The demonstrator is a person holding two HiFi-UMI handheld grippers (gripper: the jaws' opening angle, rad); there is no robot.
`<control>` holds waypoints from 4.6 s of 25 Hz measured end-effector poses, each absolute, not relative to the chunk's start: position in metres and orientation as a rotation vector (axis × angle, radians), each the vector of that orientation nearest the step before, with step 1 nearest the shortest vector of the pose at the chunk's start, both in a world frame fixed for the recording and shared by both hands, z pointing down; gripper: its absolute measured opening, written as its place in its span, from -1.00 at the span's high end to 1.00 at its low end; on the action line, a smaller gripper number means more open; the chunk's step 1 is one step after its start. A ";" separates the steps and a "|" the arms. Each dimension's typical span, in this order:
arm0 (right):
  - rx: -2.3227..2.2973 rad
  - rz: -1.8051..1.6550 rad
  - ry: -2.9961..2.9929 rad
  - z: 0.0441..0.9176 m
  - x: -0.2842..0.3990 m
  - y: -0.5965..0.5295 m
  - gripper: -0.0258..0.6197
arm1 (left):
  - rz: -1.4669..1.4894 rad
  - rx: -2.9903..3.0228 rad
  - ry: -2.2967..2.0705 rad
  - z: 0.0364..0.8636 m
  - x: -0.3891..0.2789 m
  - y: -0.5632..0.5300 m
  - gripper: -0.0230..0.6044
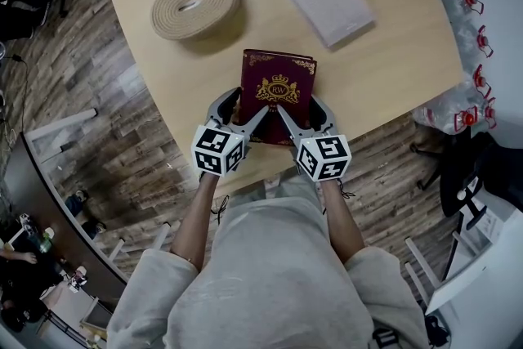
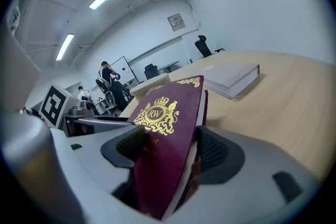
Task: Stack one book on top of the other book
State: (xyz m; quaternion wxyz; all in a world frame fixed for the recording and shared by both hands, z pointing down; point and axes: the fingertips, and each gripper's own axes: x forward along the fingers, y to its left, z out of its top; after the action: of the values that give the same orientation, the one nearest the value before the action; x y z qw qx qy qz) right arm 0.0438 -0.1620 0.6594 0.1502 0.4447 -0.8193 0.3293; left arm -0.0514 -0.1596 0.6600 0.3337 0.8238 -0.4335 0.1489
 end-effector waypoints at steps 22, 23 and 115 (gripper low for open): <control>1.393 0.806 -2.443 0.601 0.081 -0.204 0.02 | 0.320 2.267 -1.191 0.605 -0.019 -0.201 -0.09; 1.398 0.795 -2.448 0.597 0.083 -0.206 0.02 | 0.318 2.274 -1.191 0.601 -0.018 -0.204 -0.08; 1.419 0.867 -2.435 0.590 0.156 -0.440 0.08 | 0.407 2.299 -1.170 0.591 0.051 -0.435 0.04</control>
State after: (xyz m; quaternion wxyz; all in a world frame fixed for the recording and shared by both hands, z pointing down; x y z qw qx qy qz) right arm 0.1556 -0.4399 0.5901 0.0962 0.4789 -0.8220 0.2928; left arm 0.0514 -0.4350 0.5910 0.2619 0.8496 -0.4323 0.1506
